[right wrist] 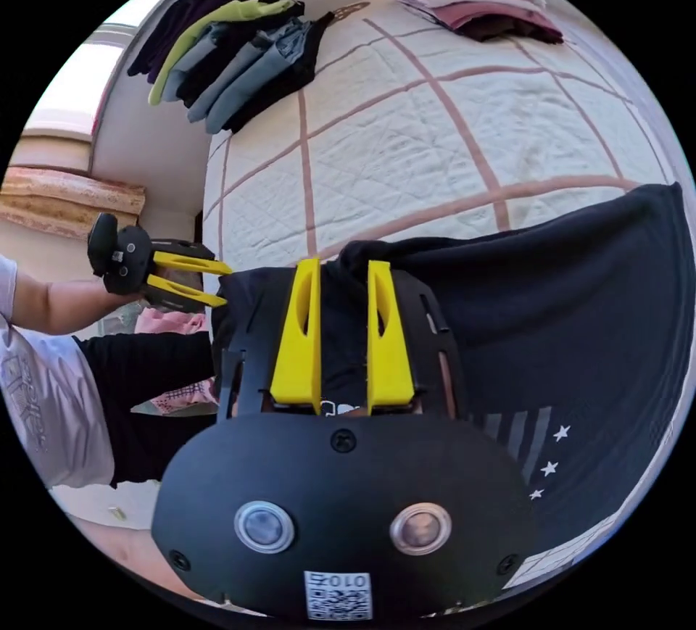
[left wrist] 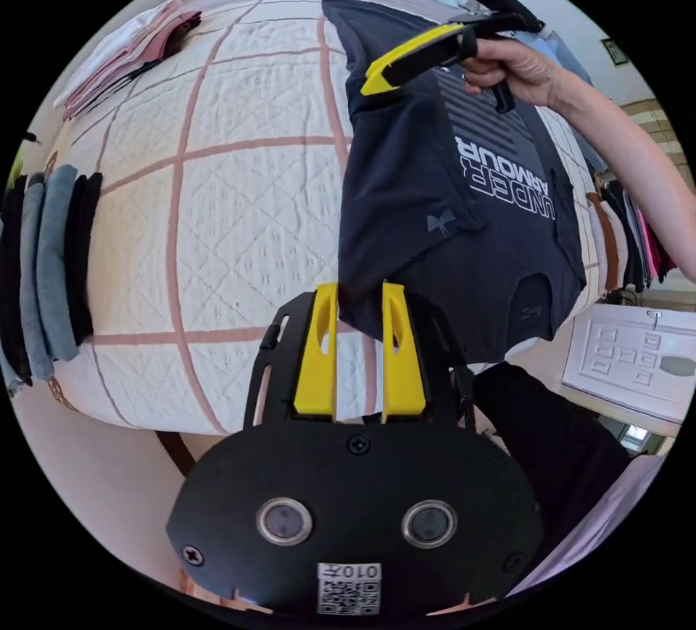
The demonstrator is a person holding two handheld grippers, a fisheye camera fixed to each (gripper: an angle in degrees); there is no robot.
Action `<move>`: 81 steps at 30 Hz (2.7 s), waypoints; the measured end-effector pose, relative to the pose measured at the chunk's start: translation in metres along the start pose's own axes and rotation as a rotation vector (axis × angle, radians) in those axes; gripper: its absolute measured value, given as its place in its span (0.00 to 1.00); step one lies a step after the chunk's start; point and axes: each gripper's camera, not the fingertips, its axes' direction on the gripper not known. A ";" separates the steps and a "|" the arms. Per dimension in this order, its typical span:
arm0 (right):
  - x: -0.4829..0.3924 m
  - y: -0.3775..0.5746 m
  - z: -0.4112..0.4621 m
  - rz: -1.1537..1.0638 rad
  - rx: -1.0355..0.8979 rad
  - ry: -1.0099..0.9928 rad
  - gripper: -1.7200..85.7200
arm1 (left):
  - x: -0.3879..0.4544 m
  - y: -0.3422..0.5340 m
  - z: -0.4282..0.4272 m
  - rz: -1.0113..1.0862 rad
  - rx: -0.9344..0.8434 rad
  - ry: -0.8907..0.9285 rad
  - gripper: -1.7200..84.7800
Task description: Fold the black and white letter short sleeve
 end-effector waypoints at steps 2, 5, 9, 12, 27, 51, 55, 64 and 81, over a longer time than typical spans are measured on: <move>-0.001 -0.009 -0.002 0.027 0.003 0.059 0.08 | 0.003 0.002 0.001 0.009 0.006 -0.056 0.05; -0.010 -0.022 -0.011 -0.029 0.064 0.147 0.07 | 0.001 0.013 -0.007 0.033 0.028 -0.033 0.03; -0.004 -0.030 0.028 -0.117 -0.013 0.194 0.07 | -0.006 0.026 0.003 0.005 0.000 -0.005 0.02; 0.013 -0.015 0.014 -0.069 0.041 0.068 0.08 | -0.008 0.025 0.007 -0.001 -0.008 0.019 0.03; -0.056 0.092 0.054 0.077 0.223 0.068 0.09 | 0.067 0.003 -0.010 0.133 0.050 -0.181 0.06; -0.222 0.349 0.078 0.062 0.149 0.398 0.10 | 0.254 0.072 0.066 1.028 0.003 -0.448 0.08; -0.271 0.377 0.130 0.004 -0.056 0.473 0.10 | 0.304 0.086 0.101 1.262 -0.039 -0.480 0.10; -0.281 0.388 0.174 -0.007 -0.168 0.564 0.08 | 0.330 0.074 0.154 1.280 -0.077 -0.517 0.09; -0.253 0.423 0.105 0.296 -0.022 0.278 0.06 | 0.318 0.005 0.176 1.151 -0.177 -0.292 0.02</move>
